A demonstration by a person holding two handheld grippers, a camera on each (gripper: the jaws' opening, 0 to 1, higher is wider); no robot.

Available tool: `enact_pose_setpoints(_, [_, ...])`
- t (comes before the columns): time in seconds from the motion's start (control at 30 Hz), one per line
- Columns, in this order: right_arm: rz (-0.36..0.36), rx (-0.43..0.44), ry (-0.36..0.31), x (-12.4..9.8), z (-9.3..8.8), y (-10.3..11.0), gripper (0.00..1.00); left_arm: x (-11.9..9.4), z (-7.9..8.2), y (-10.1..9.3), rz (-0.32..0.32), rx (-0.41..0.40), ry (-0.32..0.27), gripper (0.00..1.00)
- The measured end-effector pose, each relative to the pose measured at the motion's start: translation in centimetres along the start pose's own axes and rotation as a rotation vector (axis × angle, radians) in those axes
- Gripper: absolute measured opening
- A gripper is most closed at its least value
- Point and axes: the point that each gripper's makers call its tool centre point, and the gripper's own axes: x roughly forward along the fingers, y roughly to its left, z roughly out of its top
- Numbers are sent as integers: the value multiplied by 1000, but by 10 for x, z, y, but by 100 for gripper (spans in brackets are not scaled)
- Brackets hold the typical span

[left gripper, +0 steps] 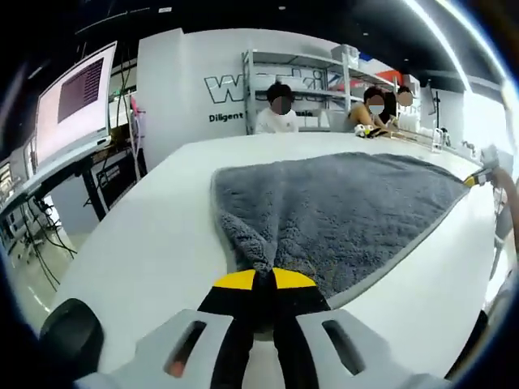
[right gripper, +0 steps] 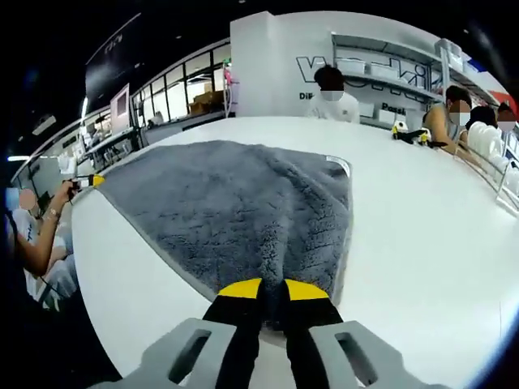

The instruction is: Open the folded towel by lifting each exposed corner and separating the folded layers until the towel lies flat within the target outline without major curled edges

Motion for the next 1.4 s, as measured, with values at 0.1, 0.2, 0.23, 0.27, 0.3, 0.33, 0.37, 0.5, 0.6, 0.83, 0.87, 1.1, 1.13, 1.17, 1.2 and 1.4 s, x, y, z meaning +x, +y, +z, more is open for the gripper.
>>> enact_pose_setpoints(0.1, [1,25,-14,0,0,-1,5,0,0,2,4,-15,-2,6])
enact_pose_setpoints(0.2, [-8,-4,-17,0,0,1,6,0,0,7,37,-20,-5,19])
enact_pose_setpoints(0.23, [-9,-13,-16,1,0,1,8,-1,-1,13,71,-32,-3,24])
enact_pose_setpoints(0.27, [-12,-24,-15,1,0,2,10,-3,0,17,86,-40,-3,30])
enact_pose_setpoints(0.3, [-19,-35,-15,1,1,2,13,-6,-2,23,118,-59,3,38])
enact_pose_setpoints(0.33, [-33,-51,-14,1,1,0,20,-8,-3,28,144,-69,8,43])
enact_pose_setpoints(0.37, [-76,-89,-17,1,3,-6,27,-10,-3,29,144,-69,10,47])
enact_pose_setpoints(0.5, [-211,-53,-22,-7,7,-26,60,-18,3,18,98,-92,-21,54])
enact_pose_setpoints(0.6, [-239,-26,-94,-15,24,-25,83,-25,18,-3,29,-66,-66,62])
enact_pose_setpoints(0.83, [-146,4,-178,-18,48,22,99,-37,35,-67,-153,0,-75,76])
enact_pose_setpoints(0.87, [-152,1,-179,-17,48,28,99,-39,36,-72,-158,6,-77,78])
enact_pose_setpoints(1.1, [-107,-71,-116,-5,39,57,99,-39,31,-76,-145,35,-58,91])
enact_pose_setpoints(1.13, [-103,-77,-111,-3,39,59,99,-39,30,-75,-143,28,-52,92])
enact_pose_setpoints(1.17, [-99,-84,-106,-2,38,61,99,-39,29,-75,-141,25,-52,93])
enact_pose_setpoints(1.2, [-95,-87,-102,0,37,64,99,-39,29,-73,-136,23,-59,94])
enact_pose_setpoints(1.4, [-72,-112,-100,1,38,75,99,-40,26,-66,-113,6,-73,99])
